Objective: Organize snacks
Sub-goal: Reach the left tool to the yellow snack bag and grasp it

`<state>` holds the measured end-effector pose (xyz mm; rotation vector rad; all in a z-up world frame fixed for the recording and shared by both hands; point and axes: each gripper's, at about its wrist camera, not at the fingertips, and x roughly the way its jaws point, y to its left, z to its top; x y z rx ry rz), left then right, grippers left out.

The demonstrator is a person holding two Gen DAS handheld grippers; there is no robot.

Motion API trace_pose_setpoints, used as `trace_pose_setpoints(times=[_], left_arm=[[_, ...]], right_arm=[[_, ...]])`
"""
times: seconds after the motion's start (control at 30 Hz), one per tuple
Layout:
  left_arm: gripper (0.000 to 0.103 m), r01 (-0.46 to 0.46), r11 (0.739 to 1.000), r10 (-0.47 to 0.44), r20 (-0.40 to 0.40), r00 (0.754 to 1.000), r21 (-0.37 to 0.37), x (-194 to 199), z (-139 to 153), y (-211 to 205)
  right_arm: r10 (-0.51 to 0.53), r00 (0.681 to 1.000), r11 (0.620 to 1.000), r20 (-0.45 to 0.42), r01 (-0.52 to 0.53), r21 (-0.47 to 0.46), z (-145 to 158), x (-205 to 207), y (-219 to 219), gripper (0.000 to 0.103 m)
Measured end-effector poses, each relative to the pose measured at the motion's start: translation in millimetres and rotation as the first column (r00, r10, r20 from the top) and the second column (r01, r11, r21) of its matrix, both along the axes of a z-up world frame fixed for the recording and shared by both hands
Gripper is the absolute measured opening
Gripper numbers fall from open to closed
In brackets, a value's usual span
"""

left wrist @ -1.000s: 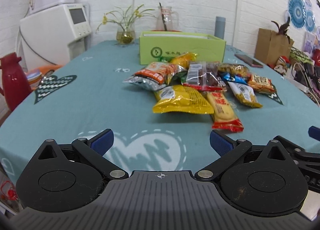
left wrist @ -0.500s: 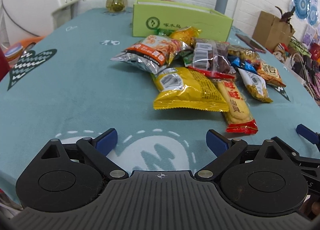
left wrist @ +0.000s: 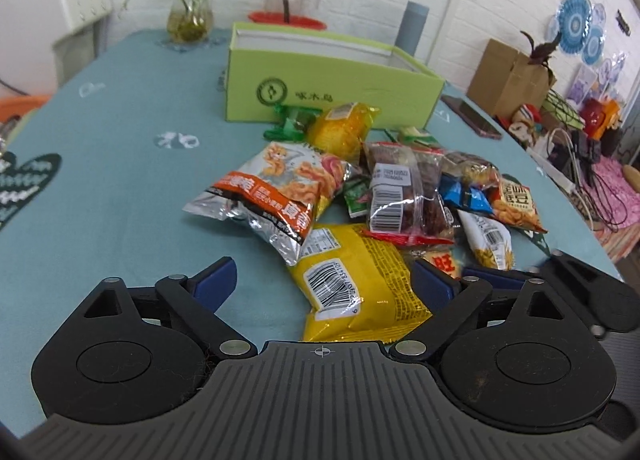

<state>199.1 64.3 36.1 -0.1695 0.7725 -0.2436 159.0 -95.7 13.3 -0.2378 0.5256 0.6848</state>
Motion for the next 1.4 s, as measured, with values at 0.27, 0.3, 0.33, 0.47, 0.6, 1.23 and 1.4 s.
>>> trace_pose_setpoints(times=[0.27, 0.3, 0.33, 0.47, 0.6, 1.23, 1.4], left_arm=[[0.057, 0.062, 0.993, -0.069, -0.076, 0.995, -0.097, 19.8, -21.6, 13.6], [0.054, 0.067, 0.992, -0.076, -0.077, 0.994, -0.111, 18.8, -23.1, 16.2], [0.047, 0.075, 0.989, -0.085, -0.078, 0.993, -0.130, 16.6, -24.1, 19.1], [0.041, 0.091, 0.987, -0.103, -0.081, 0.991, -0.134, -6.3, -25.1, 29.1], [0.049, 0.064, 0.993, -0.071, -0.071, 0.995, -0.101, -26.1, -17.9, 41.5], [0.064, -0.038, 0.974, 0.017, -0.098, 0.995, -0.223, -14.6, -22.6, 59.4], [0.051, 0.002, 0.979, -0.023, -0.103, 0.994, -0.206, -12.2, -25.2, 49.0]], right_arm=[[0.017, 0.997, 0.997, -0.071, -0.022, -0.071, -16.2, 21.9, 30.5, 0.093], [0.018, 0.997, 0.997, -0.079, -0.024, -0.070, -16.4, 20.6, 32.4, 0.092], [0.020, 0.996, 0.998, -0.083, -0.025, -0.065, -15.6, 18.3, 33.5, 0.092], [0.086, 0.990, 0.995, -0.108, -0.090, -0.032, -11.1, 5.8, 41.1, 0.092], [0.120, 0.988, 0.992, -0.101, -0.122, -0.017, -7.3, -2.5, 43.0, 0.092], [0.082, 0.991, 0.995, -0.107, -0.088, -0.049, 10.5, 14.3, 33.0, 0.092], [0.127, 0.977, 0.990, -0.172, -0.136, -0.043, -4.0, 20.9, 45.8, 0.087]])
